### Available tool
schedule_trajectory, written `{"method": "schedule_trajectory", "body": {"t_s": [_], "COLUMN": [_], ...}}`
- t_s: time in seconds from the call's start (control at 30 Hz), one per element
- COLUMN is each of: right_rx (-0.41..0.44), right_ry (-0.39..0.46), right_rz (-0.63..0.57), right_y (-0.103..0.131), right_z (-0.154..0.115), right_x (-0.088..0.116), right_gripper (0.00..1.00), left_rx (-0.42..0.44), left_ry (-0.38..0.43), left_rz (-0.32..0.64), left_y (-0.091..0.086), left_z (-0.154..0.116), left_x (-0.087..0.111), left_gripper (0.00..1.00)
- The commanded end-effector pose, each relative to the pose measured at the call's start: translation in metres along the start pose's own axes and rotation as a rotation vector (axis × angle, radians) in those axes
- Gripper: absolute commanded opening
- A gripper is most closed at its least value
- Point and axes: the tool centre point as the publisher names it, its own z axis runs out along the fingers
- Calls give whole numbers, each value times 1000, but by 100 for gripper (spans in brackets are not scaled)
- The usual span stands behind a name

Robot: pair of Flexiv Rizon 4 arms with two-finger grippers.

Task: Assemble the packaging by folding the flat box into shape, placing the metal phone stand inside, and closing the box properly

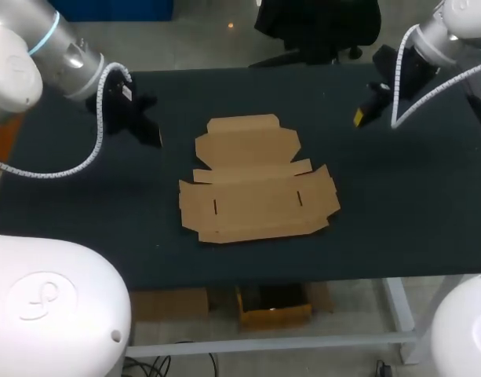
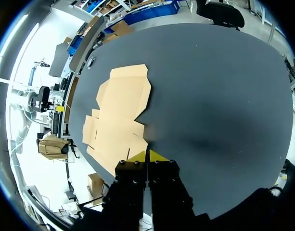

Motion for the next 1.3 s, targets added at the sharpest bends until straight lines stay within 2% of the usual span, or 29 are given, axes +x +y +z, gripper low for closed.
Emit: {"method": "schedule_trajectory", "body": {"t_s": [0.03,0.33,0.57,0.73,1.13,1.3], "right_rx": [28,59,77,74,80,76], "right_ry": [17,34,56,82,78,88], "right_rz": [-2,24,40,62,96,103], "right_y": [9,3,1,-1,-6,-10], "right_z": [15,38,58,70,85,92], "right_x": [-3,-1,0,-4,-3,-3], "right_gripper": [0,0,0,0,0,0], "left_rx": [3,-18,13,27,82,69], "left_ry": [-26,6,18,28,83,102], "left_rz": [7,44,85,97,122,108], "left_y": [-2,-4,-3,-10,-23,-26], "left_z": [12,33,55,66,69,72], "left_x": [3,-4,-13,-18,-29,-30], "left_gripper": [0,0,0,0,0,0]}}
